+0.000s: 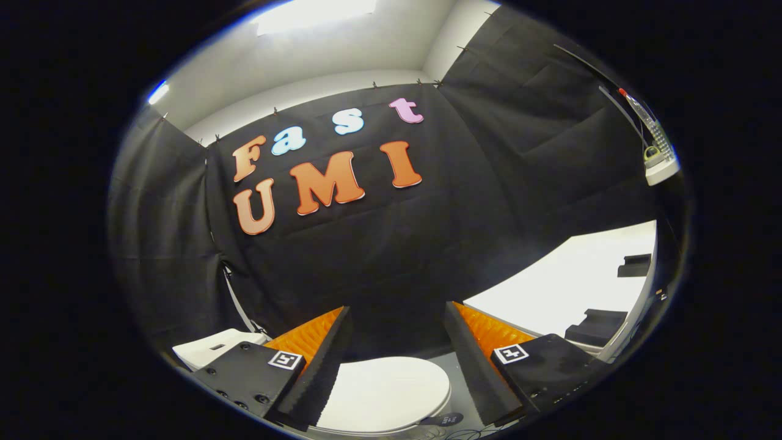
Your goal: Open the toilet lid.
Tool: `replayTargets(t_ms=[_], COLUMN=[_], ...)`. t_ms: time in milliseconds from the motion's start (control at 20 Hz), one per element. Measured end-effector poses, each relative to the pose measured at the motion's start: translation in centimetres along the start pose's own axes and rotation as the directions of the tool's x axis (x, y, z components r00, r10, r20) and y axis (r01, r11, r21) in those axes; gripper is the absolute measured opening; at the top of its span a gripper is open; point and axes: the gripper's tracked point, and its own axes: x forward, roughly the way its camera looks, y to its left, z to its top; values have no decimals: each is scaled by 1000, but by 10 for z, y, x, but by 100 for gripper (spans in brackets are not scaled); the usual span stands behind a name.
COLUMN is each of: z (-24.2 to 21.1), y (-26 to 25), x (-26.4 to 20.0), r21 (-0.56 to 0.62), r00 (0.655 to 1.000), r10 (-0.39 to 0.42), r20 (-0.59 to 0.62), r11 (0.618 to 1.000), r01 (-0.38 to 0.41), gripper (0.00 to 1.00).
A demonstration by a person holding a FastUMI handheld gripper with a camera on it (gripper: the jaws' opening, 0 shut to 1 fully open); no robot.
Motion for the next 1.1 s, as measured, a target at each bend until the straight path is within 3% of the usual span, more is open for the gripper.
replayTargets(t_ms=[400,550,800,1100], z=[-85,-121,-167,-215], y=[-47,-65,-71,-76], x=[11,12,13,5], r21=[183,203,375,421], r00=[987,971,942,881], r10=[-77,-115,-118,-142], r20=[-139,-208,-314,-452], r11=[978,966,896,836], r01=[102,158,237,351], gripper=[98,98,99,98])
